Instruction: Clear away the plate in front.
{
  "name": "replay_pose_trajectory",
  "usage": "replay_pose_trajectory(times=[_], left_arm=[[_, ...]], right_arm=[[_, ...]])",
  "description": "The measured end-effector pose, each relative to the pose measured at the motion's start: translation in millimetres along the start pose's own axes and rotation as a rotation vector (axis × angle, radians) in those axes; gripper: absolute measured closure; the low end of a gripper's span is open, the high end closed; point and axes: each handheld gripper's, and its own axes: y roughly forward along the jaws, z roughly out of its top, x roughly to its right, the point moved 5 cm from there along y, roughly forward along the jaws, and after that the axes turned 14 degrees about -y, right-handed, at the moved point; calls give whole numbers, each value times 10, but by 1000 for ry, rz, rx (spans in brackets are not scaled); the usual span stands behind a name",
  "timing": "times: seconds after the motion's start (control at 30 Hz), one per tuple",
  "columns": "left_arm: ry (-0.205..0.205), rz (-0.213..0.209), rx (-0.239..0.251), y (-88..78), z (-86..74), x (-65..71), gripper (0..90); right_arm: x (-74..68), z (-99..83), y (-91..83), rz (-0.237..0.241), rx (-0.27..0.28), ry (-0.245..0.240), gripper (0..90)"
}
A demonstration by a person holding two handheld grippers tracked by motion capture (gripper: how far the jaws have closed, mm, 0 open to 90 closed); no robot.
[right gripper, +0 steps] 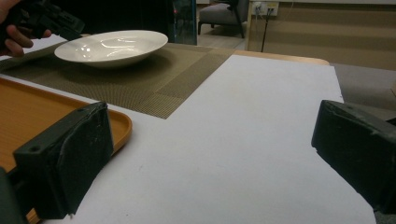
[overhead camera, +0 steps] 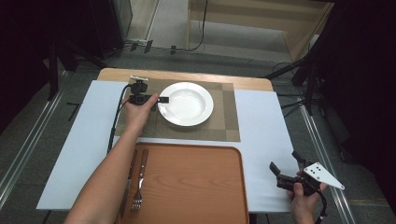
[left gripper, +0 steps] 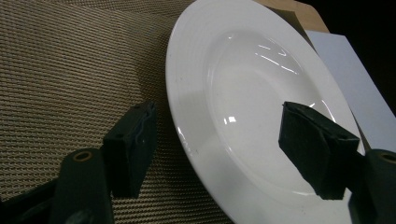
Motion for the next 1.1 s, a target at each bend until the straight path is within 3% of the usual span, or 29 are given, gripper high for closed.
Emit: replay_pose_trajectory(times=[0.13,0.47,0.53,1.1], left_arm=[[-11,3,-35,64,-19,-25,309],[-29,29,-63,180,-13,23,391],[-29,48,-60,195,-4,27,401],[-47,83,-58,301,-51,39,451]], right_arm=[[-1,-1,1,-1,-1,0,0],[1,-1,4,-3,-1,2,0],[1,0,4,-2,0,2,0],[0,1,7,-6,-1,-4,0]])
